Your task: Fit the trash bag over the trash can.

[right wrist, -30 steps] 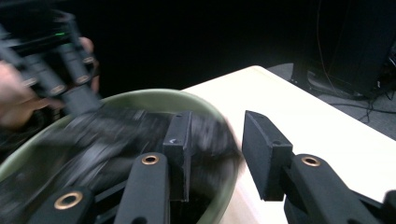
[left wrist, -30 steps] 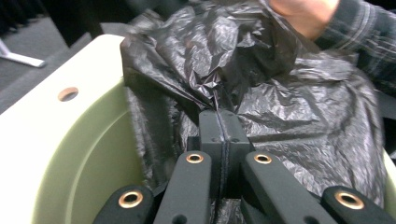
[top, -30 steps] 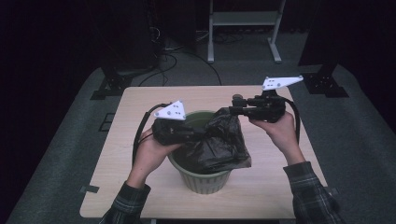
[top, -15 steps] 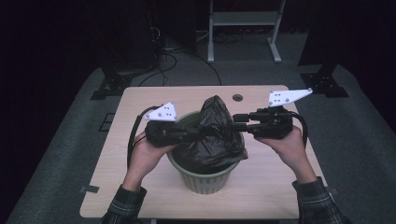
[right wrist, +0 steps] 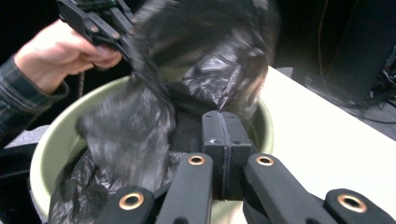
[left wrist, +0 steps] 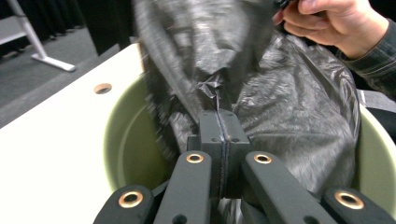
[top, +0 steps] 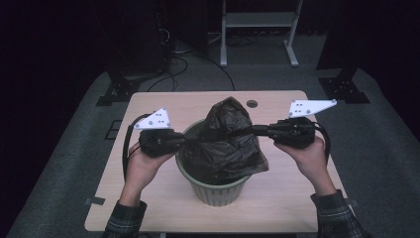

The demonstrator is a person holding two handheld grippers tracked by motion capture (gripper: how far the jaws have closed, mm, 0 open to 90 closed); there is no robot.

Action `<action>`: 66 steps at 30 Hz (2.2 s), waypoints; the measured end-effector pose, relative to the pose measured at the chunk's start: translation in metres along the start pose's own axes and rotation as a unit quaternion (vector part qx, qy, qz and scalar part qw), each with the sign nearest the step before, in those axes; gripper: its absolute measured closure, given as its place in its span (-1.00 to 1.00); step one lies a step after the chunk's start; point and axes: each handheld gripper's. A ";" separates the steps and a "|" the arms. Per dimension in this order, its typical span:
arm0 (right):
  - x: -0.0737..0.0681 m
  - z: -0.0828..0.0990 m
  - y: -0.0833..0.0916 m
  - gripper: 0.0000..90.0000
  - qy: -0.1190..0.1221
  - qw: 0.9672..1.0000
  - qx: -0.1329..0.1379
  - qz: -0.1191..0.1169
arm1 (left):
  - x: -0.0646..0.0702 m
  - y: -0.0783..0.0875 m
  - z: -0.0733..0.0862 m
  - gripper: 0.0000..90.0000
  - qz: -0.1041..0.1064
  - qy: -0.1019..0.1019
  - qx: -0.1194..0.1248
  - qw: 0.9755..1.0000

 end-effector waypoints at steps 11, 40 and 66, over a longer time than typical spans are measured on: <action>-0.005 0.021 0.017 1.00 -0.008 1.000 -0.011 0.000 | -0.012 0.029 0.030 0.97 -0.018 0.028 0.018 0.999; -0.010 0.013 -0.006 1.00 0.014 1.000 -0.014 -0.024 | 0.000 -0.013 -0.061 -0.08 -0.017 -0.030 0.031 0.999; 0.009 -0.043 -0.036 0.30 0.044 0.999 0.014 -0.006 | -0.024 -0.038 -0.061 0.98 0.025 -0.002 -0.017 1.000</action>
Point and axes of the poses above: each handheld gripper's, and its own axes: y roughly backward along the jaws, z roughly out of its underside, x roughly to its right, and after that the axes turned 15 degrees about y, right-handed
